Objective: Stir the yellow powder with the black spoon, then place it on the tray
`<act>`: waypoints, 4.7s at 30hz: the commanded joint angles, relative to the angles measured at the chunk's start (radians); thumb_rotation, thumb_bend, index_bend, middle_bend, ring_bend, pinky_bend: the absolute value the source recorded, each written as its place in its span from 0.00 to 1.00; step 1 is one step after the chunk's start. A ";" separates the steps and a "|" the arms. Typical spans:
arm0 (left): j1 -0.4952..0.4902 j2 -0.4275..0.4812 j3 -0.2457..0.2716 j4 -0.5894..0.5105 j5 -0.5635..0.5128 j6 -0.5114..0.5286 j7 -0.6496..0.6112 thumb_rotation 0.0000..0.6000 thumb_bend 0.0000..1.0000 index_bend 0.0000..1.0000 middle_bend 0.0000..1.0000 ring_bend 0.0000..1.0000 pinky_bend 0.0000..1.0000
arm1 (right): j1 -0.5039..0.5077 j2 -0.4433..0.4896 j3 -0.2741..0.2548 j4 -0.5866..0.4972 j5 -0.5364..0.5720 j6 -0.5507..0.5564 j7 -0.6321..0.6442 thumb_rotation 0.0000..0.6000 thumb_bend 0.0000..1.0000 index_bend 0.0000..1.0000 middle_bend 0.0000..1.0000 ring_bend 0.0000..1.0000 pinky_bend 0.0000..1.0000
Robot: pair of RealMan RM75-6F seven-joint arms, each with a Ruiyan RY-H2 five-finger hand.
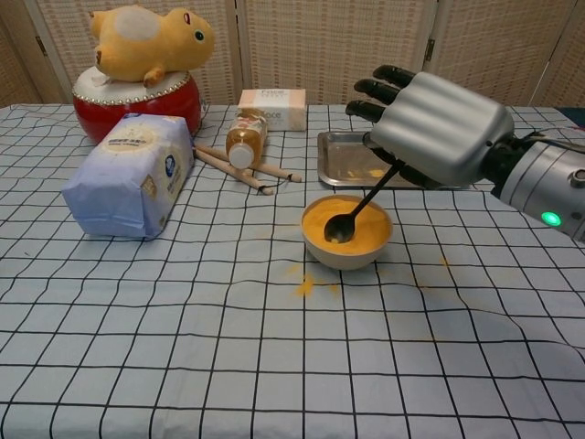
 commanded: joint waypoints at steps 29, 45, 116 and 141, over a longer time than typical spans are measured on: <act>-0.006 0.002 0.003 0.002 0.001 -0.011 -0.016 1.00 0.43 0.00 0.00 0.00 0.09 | 0.025 -0.071 0.044 0.168 -0.019 0.046 -0.004 1.00 0.37 0.89 0.12 0.00 0.10; -0.011 0.002 0.000 0.005 -0.008 -0.022 -0.019 1.00 0.43 0.00 0.00 0.00 0.09 | 0.055 -0.117 0.019 0.283 -0.072 0.037 0.029 1.00 0.38 0.88 0.12 0.00 0.11; -0.009 -0.002 0.010 -0.002 0.009 -0.014 0.007 1.00 0.43 0.00 0.00 0.00 0.09 | -0.006 -0.085 0.148 0.164 0.047 0.022 0.152 1.00 0.38 0.87 0.12 0.00 0.14; -0.024 -0.009 -0.007 -0.001 -0.047 -0.068 0.027 1.00 0.43 0.00 0.00 0.00 0.09 | 0.199 -0.443 0.380 0.819 0.433 -0.173 0.435 1.00 0.38 0.74 0.13 0.00 0.11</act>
